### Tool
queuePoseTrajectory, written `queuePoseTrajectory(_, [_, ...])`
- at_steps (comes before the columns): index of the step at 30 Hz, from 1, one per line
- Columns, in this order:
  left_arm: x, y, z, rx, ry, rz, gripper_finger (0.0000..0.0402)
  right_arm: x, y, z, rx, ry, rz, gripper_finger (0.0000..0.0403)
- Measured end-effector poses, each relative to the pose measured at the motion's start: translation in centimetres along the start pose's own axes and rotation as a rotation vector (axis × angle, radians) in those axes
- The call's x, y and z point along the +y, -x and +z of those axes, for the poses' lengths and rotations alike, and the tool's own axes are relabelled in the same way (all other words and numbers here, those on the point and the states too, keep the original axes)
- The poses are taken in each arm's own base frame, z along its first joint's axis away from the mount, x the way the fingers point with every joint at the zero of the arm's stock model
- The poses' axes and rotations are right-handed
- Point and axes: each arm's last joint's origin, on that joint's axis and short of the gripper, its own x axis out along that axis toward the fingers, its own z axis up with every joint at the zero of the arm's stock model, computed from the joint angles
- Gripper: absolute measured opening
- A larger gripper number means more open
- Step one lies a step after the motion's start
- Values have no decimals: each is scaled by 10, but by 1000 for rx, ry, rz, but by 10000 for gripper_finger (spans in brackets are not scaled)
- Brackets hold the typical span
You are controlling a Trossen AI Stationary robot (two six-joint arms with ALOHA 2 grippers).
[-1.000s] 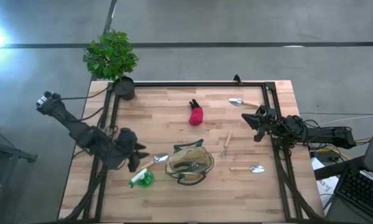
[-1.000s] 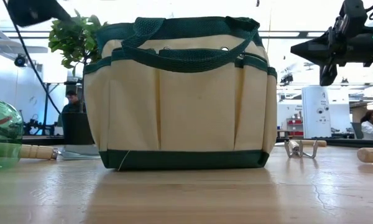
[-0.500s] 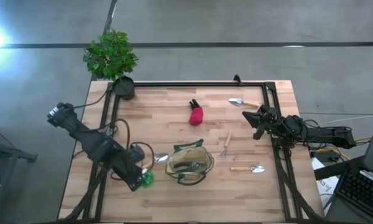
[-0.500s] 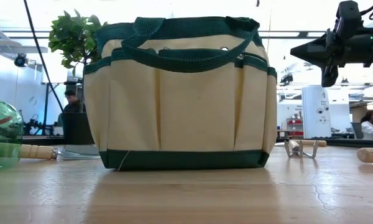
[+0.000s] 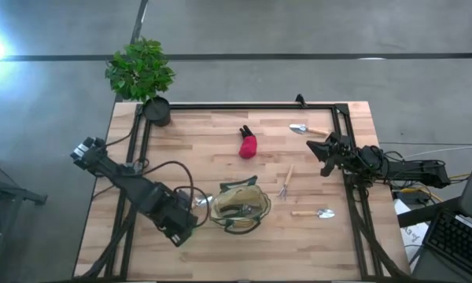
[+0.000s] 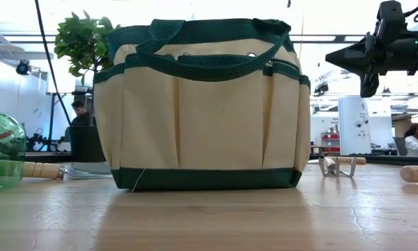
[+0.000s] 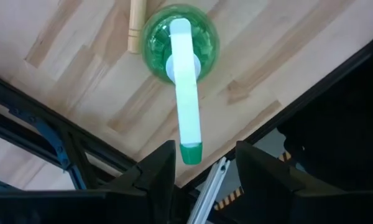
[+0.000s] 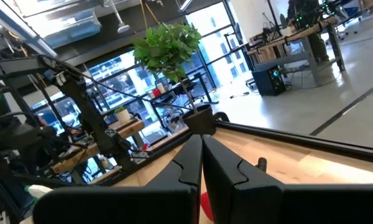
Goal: Pick & Place Garden tools in Gardening bag
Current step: Put the spray bottle into the gardening bag
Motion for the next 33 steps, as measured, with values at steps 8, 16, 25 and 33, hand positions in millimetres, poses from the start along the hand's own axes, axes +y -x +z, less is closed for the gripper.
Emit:
queuePoseTrajectory(8, [0,-3,2,-33,0,11,171,0,0,0,1,1,0,8])
queuePoseTrajectory(16, [2,-27,4,28,8,36,171,0,0,0,1,1,1,8])
queuePoseTrajectory(25, [5,-44,8,68,-62,44,123,0,0,0,1,1,1,8])
queuePoseTrajectory(33, [7,-42,11,40,-167,43,53,0,0,0,1,1,1,8])
